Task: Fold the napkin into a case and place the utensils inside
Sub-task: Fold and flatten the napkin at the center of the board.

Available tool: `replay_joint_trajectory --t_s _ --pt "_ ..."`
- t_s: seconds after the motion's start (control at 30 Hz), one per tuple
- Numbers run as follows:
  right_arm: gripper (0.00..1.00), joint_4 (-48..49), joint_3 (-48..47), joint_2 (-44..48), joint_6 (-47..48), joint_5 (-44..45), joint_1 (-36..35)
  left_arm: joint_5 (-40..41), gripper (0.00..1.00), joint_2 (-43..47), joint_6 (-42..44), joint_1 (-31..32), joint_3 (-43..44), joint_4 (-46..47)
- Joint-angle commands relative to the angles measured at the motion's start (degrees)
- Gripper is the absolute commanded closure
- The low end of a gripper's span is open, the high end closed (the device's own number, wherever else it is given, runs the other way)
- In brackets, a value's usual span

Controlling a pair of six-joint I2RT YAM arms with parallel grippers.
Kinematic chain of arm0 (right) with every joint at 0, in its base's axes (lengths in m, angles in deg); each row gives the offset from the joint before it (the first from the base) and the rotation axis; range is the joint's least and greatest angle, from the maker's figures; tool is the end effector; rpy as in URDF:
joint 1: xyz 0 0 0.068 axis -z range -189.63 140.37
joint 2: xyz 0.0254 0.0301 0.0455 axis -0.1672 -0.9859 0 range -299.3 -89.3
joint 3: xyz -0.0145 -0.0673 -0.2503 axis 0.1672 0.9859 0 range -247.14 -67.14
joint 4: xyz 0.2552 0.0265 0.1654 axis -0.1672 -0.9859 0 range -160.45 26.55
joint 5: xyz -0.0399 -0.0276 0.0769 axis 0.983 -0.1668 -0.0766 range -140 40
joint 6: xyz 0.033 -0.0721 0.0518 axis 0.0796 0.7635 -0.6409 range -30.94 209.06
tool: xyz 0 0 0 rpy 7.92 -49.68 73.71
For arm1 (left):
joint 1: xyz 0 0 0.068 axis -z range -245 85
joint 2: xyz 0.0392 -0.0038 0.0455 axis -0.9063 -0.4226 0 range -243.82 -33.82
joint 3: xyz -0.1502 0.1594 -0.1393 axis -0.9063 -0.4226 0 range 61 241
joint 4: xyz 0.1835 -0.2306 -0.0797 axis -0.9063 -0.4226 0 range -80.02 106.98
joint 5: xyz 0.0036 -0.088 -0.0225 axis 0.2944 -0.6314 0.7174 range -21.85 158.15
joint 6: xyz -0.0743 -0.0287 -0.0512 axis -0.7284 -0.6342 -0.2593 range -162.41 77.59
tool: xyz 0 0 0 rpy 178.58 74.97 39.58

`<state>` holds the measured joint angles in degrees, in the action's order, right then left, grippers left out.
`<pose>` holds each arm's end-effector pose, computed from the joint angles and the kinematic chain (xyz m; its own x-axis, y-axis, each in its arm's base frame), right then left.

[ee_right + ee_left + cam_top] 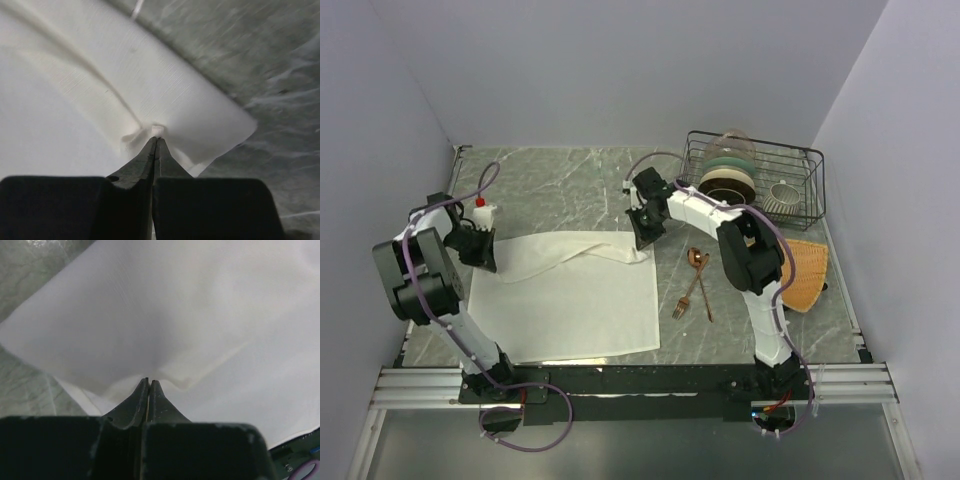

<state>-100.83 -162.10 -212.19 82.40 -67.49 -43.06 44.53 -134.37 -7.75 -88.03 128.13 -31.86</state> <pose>0.4084 0.3006 0.0988 -0.8262 -0.4130 -0.3832 -0.5381 0.7799 0.3196 0.3471 0.1103 0.0982 -0.9257 0.1727 -0.3366 0.2646 0.9314 -0.2499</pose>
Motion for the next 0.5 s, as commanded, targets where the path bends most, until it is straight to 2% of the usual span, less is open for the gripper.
replay_joint_trajectory --t_s 0.0,0.3,0.47 --pt "1.0 -3.4 -8.8 -3.1 1.1 8.2 1.7 3.2 0.99 -5.4 -5.7 2.0 3.2 5.2" --pt "1.0 -5.9 -22.5 -8.8 3.8 16.1 5.7 2.8 0.99 -14.8 -16.0 7.5 15.9 8.8" --pt "1.0 -5.1 -27.8 -11.0 5.4 17.4 7.1 1.1 0.99 -19.5 -21.6 7.8 21.3 9.2"
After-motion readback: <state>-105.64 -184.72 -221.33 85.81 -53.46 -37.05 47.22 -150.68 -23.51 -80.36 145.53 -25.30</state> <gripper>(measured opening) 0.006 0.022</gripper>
